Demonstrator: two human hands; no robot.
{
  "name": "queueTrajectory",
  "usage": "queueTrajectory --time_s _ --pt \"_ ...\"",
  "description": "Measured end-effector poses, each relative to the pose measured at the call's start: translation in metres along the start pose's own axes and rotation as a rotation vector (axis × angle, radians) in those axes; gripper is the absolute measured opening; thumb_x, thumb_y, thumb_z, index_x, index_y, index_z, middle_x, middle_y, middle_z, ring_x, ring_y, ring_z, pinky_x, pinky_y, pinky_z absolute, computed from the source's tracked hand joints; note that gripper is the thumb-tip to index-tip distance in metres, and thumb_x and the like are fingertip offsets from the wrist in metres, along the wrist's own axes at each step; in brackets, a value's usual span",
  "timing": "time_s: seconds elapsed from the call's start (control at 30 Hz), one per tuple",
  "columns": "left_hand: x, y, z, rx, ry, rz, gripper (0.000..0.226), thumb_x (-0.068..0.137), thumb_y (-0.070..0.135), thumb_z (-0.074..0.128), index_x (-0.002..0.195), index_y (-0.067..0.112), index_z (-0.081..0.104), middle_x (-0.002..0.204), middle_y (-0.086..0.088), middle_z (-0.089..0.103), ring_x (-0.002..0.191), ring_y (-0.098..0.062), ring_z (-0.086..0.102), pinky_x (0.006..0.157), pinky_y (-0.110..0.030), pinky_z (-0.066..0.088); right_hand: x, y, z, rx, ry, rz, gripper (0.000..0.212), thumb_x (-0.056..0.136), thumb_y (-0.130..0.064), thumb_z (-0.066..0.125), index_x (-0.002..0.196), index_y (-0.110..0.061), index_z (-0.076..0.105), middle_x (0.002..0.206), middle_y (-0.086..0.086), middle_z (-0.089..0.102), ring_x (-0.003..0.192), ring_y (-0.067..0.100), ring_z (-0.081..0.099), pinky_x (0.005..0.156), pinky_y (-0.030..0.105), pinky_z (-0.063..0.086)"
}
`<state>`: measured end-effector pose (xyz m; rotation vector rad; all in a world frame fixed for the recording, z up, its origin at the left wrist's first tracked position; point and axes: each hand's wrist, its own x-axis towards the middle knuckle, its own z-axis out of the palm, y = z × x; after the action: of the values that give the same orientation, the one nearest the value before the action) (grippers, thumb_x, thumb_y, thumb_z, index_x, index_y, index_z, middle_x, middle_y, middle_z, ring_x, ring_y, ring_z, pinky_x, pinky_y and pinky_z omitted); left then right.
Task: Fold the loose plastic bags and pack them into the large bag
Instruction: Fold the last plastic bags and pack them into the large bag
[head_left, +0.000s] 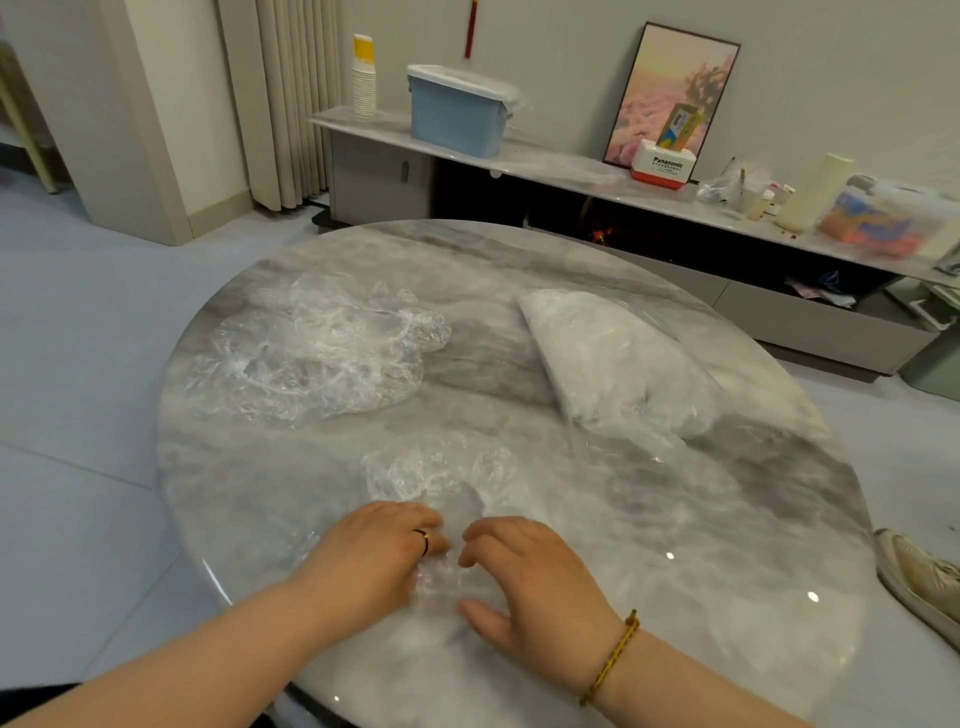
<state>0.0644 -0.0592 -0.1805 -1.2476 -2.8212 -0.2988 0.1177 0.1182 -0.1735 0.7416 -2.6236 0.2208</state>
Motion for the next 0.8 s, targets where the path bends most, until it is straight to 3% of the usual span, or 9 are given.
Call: queueTrajectory --time_s 0.07,0.13,0.2,0.27,0.33,0.43,0.57,0.7,0.8 --pt "-0.003 -0.003 0.0 -0.062 0.046 0.007 0.051 0.021 0.041 0.089 0.069 0.044 0.071 0.08 0.025 0.069 0.068 0.007 0.065 0.061 -0.007 0.047 -0.013 0.006 -0.003 -0.07 -0.099 -0.026 0.045 0.061 -0.052 0.044 0.099 -0.029 0.045 0.101 -0.009 0.065 0.094 0.005 0.052 0.088 0.019 0.037" --pt "-0.003 -0.004 -0.004 -0.165 0.032 -0.013 0.044 0.027 0.037 0.086 0.069 0.043 0.071 0.081 0.025 0.069 0.069 0.007 0.066 0.061 -0.005 0.045 -0.022 0.016 -0.003 -0.165 -0.132 -0.033 0.065 0.053 -0.056 0.059 0.109 -0.027 0.044 0.107 -0.009 0.065 0.103 0.005 0.05 0.093 0.025 0.044" --pt "-0.004 0.001 -0.018 -0.318 -0.035 -0.065 0.028 0.047 0.035 0.067 0.074 0.038 0.072 0.081 0.023 0.069 0.07 0.006 0.065 0.066 -0.003 0.042 -0.021 0.023 -0.002 -0.195 -0.14 0.011 0.078 0.044 -0.055 0.073 0.111 -0.028 0.046 0.109 -0.009 0.065 0.107 0.007 0.052 0.096 0.029 0.043" --pt "-0.002 0.005 -0.026 -0.52 -0.01 -0.164 0.037 0.063 0.032 0.049 0.088 0.023 0.074 0.087 0.021 0.066 0.078 0.01 0.06 0.072 -0.002 0.038 -0.015 0.027 -0.001 -0.158 -0.096 0.052 0.059 0.048 -0.047 0.077 0.1 -0.028 0.058 0.101 -0.011 0.068 0.102 0.011 0.061 0.093 0.031 0.045" --pt "0.002 0.007 -0.03 -0.762 0.017 -0.334 0.024 0.08 0.012 0.054 0.082 0.025 0.074 0.072 0.029 0.063 0.073 0.018 0.054 0.069 0.001 0.038 -0.008 0.027 -0.002 0.019 -0.054 0.168 0.023 0.063 -0.037 0.063 0.08 -0.022 0.068 0.082 -0.008 0.07 0.085 0.014 0.068 0.077 0.027 0.054" --pt "0.007 0.006 -0.04 -1.021 0.101 -0.487 0.029 0.084 -0.002 0.06 0.065 0.019 0.067 0.057 0.014 0.066 0.059 0.008 0.059 0.061 -0.005 0.043 0.007 0.02 -0.015 0.662 -0.001 0.597 0.021 0.081 -0.02 0.054 0.067 -0.007 0.064 0.061 -0.005 0.061 0.064 0.008 0.059 0.066 0.014 0.043" --pt "0.007 0.008 -0.06 -1.386 0.186 -0.654 0.017 0.089 0.01 0.053 0.075 0.009 0.062 0.054 -0.003 0.065 0.054 -0.014 0.064 0.071 -0.03 0.043 0.023 0.017 -0.04 1.253 0.134 0.967 0.03 0.089 0.005 0.05 0.062 -0.008 0.057 0.04 -0.003 0.054 0.035 0.008 0.05 0.039 0.02 0.043" --pt "0.009 0.014 -0.07 -1.565 0.133 -0.702 0.018 0.094 0.014 0.044 0.087 0.007 0.059 0.056 -0.004 0.066 0.048 -0.014 0.063 0.049 -0.022 0.05 0.025 0.021 -0.044 1.379 0.161 1.129 0.024 0.09 -0.003 0.051 0.069 -0.008 0.058 0.036 -0.002 0.049 0.026 0.009 0.04 0.032 0.013 0.031" --pt "0.012 0.014 -0.065 -1.533 0.102 -0.775 0.024 0.098 0.02 0.039 0.095 0.007 0.059 0.067 -0.005 0.07 0.058 -0.015 0.066 0.052 -0.022 0.05 0.024 0.029 -0.041 1.315 0.122 1.22 0.018 0.09 -0.007 0.054 0.073 -0.011 0.059 0.036 -0.006 0.049 0.028 0.006 0.036 0.034 0.013 0.026"
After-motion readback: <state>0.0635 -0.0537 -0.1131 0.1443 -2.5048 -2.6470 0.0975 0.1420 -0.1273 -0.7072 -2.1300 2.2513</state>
